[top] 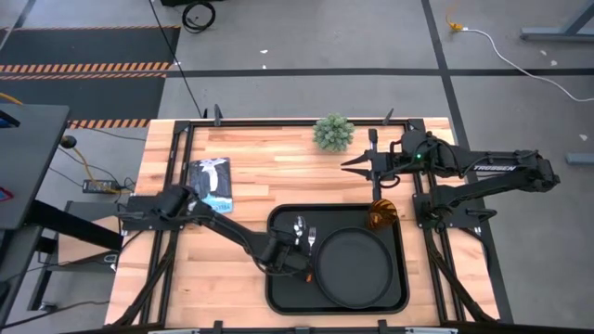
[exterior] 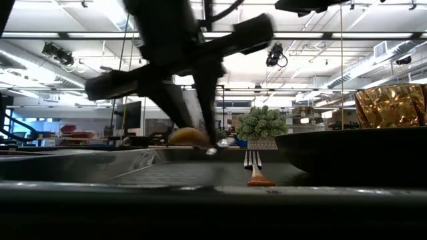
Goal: Pick and place plate/cup/fork/spoon on tray
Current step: Put the orange spoon on the black tray to the left of the orange fork
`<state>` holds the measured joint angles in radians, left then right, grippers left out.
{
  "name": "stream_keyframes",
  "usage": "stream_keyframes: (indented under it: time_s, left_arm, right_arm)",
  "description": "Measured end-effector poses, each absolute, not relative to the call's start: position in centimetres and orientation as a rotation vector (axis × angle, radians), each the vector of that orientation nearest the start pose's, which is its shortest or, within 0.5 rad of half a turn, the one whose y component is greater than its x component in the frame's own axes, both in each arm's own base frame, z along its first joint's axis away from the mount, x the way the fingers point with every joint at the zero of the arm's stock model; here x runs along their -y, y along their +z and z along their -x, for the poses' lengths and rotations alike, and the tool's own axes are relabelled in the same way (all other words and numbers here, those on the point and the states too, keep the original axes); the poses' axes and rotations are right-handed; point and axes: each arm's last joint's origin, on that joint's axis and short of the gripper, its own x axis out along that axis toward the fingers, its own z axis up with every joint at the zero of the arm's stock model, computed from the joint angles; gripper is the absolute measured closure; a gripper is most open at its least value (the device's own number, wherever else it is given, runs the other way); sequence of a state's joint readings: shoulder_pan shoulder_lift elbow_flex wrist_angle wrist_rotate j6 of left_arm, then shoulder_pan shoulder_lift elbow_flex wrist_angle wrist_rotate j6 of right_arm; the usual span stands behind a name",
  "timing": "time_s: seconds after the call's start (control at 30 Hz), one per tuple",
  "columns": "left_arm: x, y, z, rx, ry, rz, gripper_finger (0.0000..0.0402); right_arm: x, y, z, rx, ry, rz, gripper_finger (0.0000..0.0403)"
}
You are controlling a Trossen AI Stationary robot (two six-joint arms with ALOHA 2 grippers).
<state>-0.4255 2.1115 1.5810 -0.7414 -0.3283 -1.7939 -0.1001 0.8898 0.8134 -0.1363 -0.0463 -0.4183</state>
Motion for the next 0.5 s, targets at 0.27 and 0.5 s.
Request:
stream_keyframes:
  time_s: [0.27,0.5]
  left_arm:
    - [18.3,16.6,-40.5,-0.909,0.923,1.086,0.0337]
    - [19.0,16.1,-40.2,-0.935,0.944,1.086,0.0336]
  right_arm:
    - [1.8,32.9,-19.6,-0.219,-0.008,0.401,0.0349]
    - [1.8,32.9,-19.6,-0.218,-0.004,0.398,0.0349]
